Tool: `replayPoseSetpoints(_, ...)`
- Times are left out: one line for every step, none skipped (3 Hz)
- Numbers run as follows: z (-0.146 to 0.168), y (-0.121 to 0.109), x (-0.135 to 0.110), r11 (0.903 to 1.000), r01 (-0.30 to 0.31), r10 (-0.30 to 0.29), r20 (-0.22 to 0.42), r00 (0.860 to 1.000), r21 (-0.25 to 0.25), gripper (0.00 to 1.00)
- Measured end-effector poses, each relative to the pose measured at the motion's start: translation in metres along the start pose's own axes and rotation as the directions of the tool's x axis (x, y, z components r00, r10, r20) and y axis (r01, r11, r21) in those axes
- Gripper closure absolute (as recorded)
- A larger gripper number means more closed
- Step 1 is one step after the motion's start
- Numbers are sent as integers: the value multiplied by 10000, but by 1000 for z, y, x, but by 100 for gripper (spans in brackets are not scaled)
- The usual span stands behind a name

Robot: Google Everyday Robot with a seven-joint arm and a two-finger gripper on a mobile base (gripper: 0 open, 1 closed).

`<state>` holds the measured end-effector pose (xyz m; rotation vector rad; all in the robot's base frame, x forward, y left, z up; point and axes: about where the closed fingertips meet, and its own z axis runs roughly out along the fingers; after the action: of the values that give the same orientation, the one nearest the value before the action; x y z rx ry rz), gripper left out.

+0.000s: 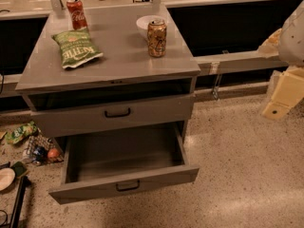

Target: Close middle drawer

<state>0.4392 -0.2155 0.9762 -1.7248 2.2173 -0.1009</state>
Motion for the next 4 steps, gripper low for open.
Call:
replayPoseSetpoints(27, 6, -4, 9995, 96, -84, 370, 9993, -307, 39)
replayPoseSetpoints(107, 26, -15, 9941, 576, -469, 1137, 9924, -919, 62)
replayPoseSetpoints(187, 42, -34, 9868, 1088, -848, 1899, 9781, -1196, 85)
replayPoseSetpoints(200, 26, -47, 9936, 1015, -879, 2268, 9700, -493, 100)
